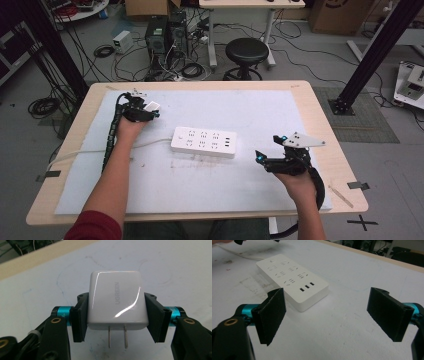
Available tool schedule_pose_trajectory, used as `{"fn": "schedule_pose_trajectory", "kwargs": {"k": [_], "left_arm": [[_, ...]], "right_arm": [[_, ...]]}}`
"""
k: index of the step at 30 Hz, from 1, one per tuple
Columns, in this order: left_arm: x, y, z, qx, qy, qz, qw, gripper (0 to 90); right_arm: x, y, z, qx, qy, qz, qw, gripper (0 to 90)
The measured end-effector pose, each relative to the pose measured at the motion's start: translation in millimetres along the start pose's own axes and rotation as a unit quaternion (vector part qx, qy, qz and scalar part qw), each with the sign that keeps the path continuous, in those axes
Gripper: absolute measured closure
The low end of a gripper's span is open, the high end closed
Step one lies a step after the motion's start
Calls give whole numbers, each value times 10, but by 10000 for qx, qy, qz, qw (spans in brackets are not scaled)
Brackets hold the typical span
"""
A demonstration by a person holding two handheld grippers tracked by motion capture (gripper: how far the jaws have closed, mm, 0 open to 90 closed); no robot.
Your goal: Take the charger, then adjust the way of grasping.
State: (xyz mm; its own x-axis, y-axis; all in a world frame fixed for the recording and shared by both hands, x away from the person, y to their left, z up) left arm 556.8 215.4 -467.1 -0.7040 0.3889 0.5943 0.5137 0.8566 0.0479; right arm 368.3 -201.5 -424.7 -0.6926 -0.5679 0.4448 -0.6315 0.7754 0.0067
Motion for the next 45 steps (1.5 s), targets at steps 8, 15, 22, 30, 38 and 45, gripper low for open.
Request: {"fn": "schedule_pose_trajectory", "kwargs": {"k": [8,15,22,30,38,45], "left_arm": [[606,-293,-103,-334,-389,310,9982,424],[1068,-666,-52,-765,-711,751,9917,424],[1265,-1003,93,-1177,-803,1152,9831,424],[1254,-1241,149,-1392,-849,1454,9758,424],[1266,-1590,103,-1806,-1011,1814,9614,424],[1223,-2000,150,-2273,-1124,2115,9439,424]], "right_arm": [[28,98,-117,92,-49,-278,9996,157],[29,234,-209,216,-27,-538,9983,157],[-9,381,-193,236,59,-755,9968,158],[-36,393,-160,147,151,-785,9967,158],[-53,451,-194,128,152,-974,9950,157],[-171,606,-149,-169,349,-1304,9907,158]]}}
Point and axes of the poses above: each handheld gripper's, and its own axes: x roughly backward along the jaws, z roughly out of its underside, y roughly to its left, the point moved 9 cm from there along -x, roughly forward along the jaws, and after that the axes turned 2 degrees about -y, right-handed, at the moved point
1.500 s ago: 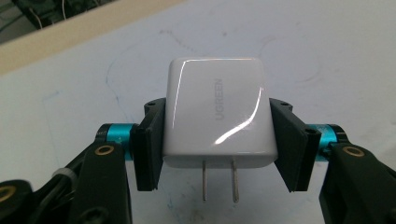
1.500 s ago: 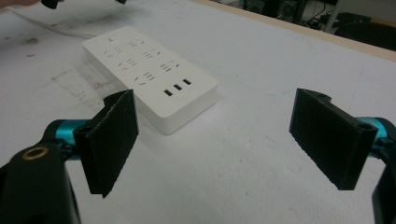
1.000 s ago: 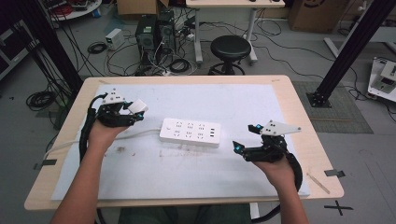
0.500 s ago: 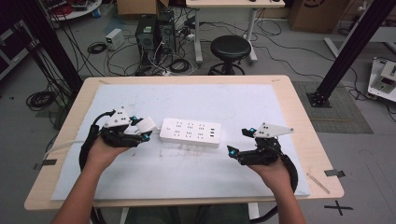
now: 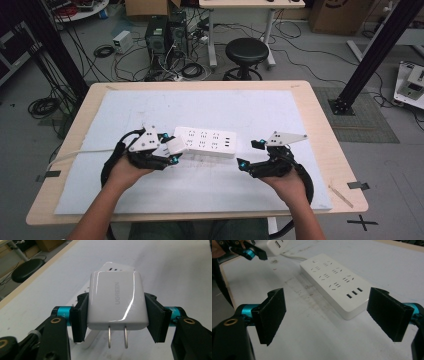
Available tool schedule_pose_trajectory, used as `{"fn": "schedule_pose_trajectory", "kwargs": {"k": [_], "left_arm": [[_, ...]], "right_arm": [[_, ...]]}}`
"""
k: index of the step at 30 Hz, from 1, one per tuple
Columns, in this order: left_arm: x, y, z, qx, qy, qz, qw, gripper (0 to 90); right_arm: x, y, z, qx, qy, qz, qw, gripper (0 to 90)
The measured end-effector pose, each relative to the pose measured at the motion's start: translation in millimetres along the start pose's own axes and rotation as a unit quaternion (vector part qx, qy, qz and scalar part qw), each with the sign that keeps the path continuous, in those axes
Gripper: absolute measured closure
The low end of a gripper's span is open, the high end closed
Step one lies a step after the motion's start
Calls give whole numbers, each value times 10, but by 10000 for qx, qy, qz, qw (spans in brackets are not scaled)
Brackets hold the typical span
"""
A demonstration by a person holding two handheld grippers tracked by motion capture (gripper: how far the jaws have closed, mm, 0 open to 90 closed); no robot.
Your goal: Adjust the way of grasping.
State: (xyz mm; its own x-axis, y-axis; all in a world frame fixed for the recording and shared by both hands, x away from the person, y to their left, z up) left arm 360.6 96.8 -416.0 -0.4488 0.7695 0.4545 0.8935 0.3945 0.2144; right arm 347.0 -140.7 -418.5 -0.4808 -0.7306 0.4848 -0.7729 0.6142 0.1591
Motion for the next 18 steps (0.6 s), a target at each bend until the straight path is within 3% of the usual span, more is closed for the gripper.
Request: {"fn": "schedule_pose_trajectory", "kwargs": {"k": [3,9,12,13,14,16,17,18], "left_arm": [[-93,-132,-41,-234,-65,111,9996,424],[-217,-289,-76,-653,-115,119,9977,424],[-244,-373,-90,-1078,-147,87,9940,424],[-248,-403,-94,-1196,-149,90,9927,424],[-259,-425,-102,-1274,-190,30,9917,424],[-273,-458,-105,-1426,-187,-31,9896,424],[-274,-473,-109,-1499,-192,-59,9885,424],[-276,-490,-115,-1546,-207,-47,9877,424]], "right_arm": [[-47,53,2,-59,7,-124,9999,158],[-232,205,9,-293,109,-512,9982,158],[-356,297,15,-539,165,-833,9949,158],[-356,297,15,-539,165,-833,9949,158],[-400,339,14,-697,164,-1000,9924,157],[-425,353,14,-738,151,-1082,9913,157],[-458,394,16,-915,133,-1294,9873,158],[-477,412,17,-992,114,-1382,9854,158]]}}
Point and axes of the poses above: each handheld gripper's, and its own axes: x roughly backward along the jaws, z roughly out of its underside, y roughly to its left, the point moved 9 cm from there along -x, roughly forward along the jaws, and after that the axes turned 2 degrees about -y, right-handed, at the moved point
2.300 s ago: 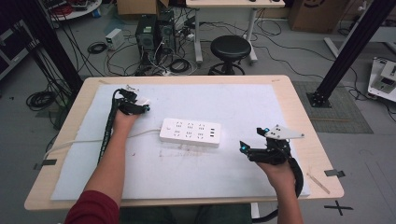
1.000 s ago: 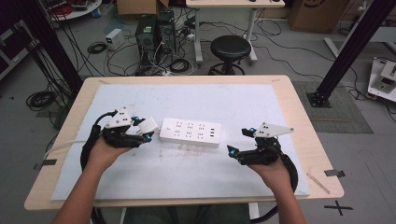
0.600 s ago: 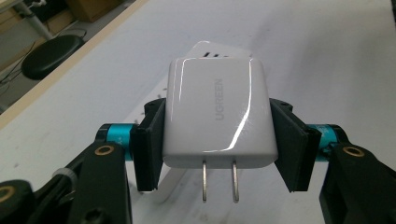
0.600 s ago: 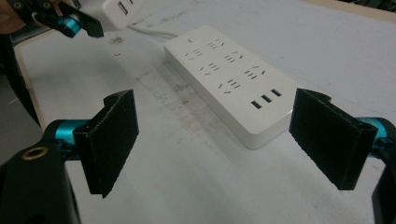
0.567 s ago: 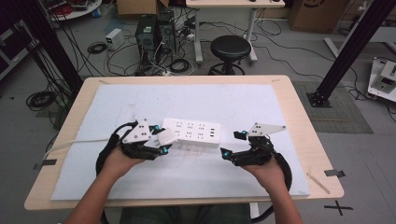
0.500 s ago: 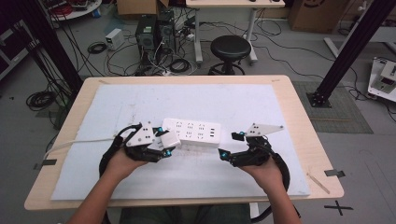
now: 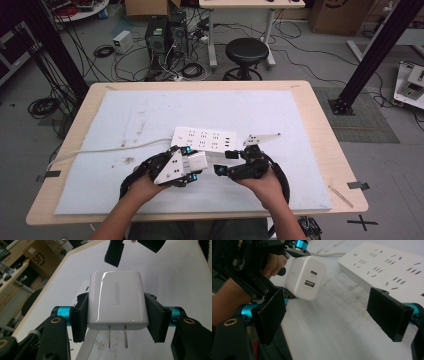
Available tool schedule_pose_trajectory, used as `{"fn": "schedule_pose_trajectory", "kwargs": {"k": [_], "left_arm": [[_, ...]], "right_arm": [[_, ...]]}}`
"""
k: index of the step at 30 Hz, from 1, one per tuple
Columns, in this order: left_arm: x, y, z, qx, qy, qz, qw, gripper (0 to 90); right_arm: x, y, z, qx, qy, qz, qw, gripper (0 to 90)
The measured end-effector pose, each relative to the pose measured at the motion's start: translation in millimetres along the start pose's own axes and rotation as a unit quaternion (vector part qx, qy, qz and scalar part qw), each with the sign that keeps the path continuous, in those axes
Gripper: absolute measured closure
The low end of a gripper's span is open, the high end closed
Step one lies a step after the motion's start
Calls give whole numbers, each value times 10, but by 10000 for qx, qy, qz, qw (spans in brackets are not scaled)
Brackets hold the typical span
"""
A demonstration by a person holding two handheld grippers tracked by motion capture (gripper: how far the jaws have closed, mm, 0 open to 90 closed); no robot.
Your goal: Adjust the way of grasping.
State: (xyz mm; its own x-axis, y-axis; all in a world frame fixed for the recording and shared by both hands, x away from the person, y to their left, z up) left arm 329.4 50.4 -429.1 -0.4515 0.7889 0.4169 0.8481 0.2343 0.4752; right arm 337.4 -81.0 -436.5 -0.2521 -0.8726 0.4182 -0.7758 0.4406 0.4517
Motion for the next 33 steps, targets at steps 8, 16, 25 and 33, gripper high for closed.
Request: {"fn": "schedule_pose_trajectory", "kwargs": {"k": [8,16,25,33], "left_arm": [[-43,-97,-77,-407,-137,9,9991,424],[-80,-138,-120,-613,-199,2,9979,425],[-82,-146,-148,-693,-263,-43,9972,424],[-98,-161,-172,-730,-287,-33,9969,424]], "right_arm": [[-98,54,26,-339,-103,-415,9985,158],[-169,100,24,-503,-154,-706,9961,202],[-250,163,22,-662,-236,-1151,9909,344],[-275,181,34,-724,-257,-1337,9880,511]]}}
Point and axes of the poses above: each handheld gripper's, and its own axes: x roughly backward along the jaws, z roughly out of its underside, y roughly to its left, the point moved 9 cm from there along -x, roughly forward along the jaws, and after that the axes turned 2 degrees about -y, right-handed, at the moved point
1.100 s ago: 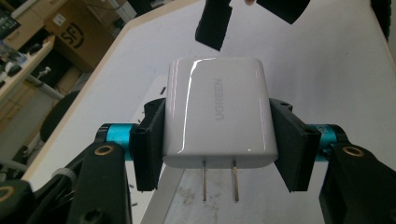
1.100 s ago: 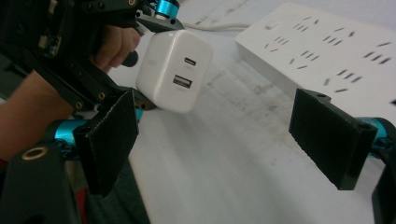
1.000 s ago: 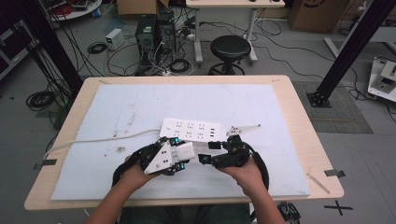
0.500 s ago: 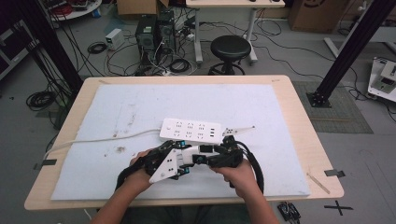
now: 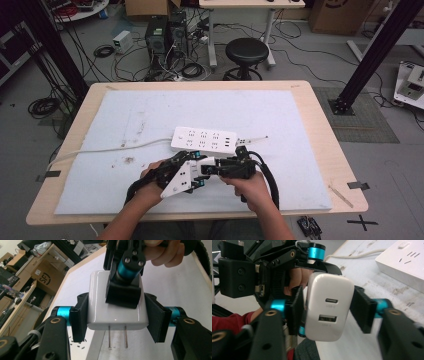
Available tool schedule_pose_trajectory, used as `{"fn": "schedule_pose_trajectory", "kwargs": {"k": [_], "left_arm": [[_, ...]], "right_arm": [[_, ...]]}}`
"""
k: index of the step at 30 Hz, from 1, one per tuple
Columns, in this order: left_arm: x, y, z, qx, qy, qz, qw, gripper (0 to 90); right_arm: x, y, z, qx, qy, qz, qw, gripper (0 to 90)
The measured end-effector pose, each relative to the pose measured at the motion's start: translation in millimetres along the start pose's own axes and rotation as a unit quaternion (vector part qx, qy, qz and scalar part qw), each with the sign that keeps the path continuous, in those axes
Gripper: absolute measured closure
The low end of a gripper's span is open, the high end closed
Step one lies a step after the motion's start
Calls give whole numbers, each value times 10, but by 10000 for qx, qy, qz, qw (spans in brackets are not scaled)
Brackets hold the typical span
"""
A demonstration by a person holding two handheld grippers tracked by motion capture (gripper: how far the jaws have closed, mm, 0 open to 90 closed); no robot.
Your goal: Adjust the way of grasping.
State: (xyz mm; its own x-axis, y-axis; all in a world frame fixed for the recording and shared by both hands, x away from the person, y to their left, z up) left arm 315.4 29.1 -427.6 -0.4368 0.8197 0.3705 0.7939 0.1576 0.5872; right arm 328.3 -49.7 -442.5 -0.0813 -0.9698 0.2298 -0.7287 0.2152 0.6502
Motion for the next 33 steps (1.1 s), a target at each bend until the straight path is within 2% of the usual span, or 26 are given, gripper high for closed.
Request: {"fn": "schedule_pose_trajectory", "kwargs": {"k": [2,7,10,11,12,13,16,18,22,28,33], "left_arm": [[-5,-2,2,-19,11,9,10000,424],[-22,-17,3,-32,40,28,10000,423],[-34,-16,28,78,72,165,9998,412],[-36,-8,35,171,85,181,9997,405],[-41,14,43,336,110,153,9993,360],[-37,32,49,426,142,90,9990,301],[-1,78,52,522,151,-27,9985,260],[33,104,55,625,144,-39,9979,248],[145,229,74,814,131,-250,9963,247],[438,482,93,1242,-93,-665,9900,226],[666,678,204,1349,61,-945,9863,211]], "right_arm": [[-2,13,6,63,19,-58,10000,558],[15,9,17,-124,25,-151,9998,604],[10,0,27,-184,46,-147,9997,623],[7,-9,30,-178,53,-105,9998,626],[10,-16,30,-185,50,-53,9998,628],[18,-30,30,-209,56,12,9998,629],[51,-49,15,-238,-15,100,9997,630],[82,-70,0,-232,-87,165,9996,630],[151,-94,-21,-134,-123,319,9993,630],[232,-130,-59,-8,-202,553,9983,630],[264,-163,-78,1,-244,630,9977,631]]}}
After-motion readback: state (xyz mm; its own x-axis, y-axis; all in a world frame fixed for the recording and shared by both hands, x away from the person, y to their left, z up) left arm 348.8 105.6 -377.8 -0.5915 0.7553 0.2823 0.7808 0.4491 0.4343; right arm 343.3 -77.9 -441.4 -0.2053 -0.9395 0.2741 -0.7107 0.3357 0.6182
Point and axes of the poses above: each handheld gripper's, and its own axes: x roughly backward along the jaws, z roughly out of its underside, y roughly to its left, the point moved 9 cm from there along -x, roughly forward along the jaws, and after that the axes turned 2 degrees about -y, right-handed, at the moved point
